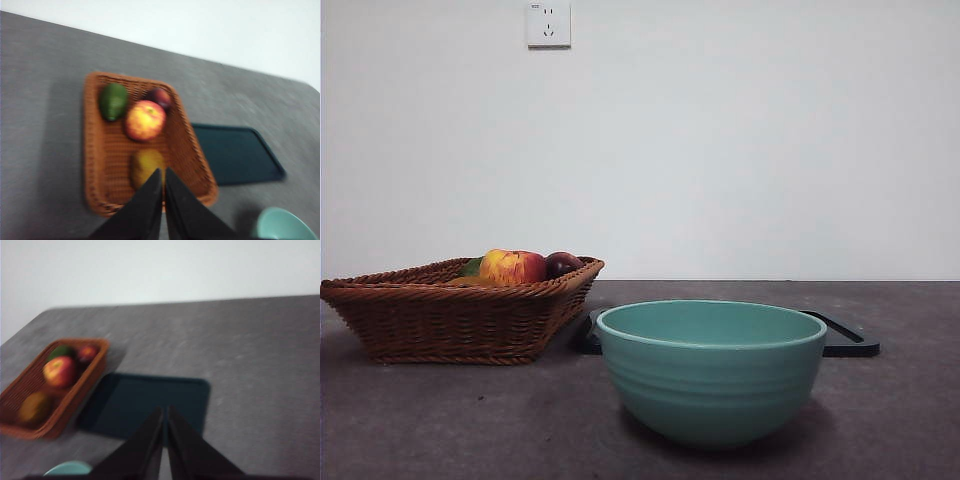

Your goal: Pick up the wifruite, put it on the bowl, pick up the plate, put it on desk

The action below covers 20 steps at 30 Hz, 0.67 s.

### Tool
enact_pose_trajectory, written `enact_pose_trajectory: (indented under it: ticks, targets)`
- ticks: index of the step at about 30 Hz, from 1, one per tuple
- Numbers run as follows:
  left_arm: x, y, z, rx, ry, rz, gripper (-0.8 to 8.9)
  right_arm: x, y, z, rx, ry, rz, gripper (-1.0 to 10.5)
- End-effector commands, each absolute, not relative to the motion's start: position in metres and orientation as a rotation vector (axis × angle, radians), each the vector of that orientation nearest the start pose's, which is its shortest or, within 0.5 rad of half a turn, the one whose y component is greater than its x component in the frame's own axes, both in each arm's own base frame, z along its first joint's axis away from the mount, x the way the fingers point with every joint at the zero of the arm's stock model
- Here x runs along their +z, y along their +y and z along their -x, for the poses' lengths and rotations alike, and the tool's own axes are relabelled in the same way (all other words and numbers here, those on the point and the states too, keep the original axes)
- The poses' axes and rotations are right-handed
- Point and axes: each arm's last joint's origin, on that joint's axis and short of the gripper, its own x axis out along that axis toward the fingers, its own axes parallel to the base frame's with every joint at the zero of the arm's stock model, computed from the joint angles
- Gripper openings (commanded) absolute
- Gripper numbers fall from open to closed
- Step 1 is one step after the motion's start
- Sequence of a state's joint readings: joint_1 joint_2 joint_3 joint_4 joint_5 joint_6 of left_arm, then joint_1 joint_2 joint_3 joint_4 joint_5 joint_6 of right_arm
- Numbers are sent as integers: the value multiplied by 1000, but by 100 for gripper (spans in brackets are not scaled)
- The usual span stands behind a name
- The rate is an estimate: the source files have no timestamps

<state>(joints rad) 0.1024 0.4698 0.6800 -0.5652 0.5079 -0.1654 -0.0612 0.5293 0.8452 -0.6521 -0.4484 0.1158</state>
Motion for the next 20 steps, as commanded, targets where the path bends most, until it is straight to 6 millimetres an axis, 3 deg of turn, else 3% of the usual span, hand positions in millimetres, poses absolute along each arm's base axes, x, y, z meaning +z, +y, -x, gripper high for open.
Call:
enact_pose_trajectory:
  ticks: [1,10,20]
  targets:
    - [316,-6,-104,-439,384,208,10,354,9,-103,435,381,-152,5]
    - [343,-21,-115,-604,572,148,9,369,28,-122,655,598,-106,5]
    - [340,-40,-119,-794,731,127,9,358,58,-125,858,763,-25,5]
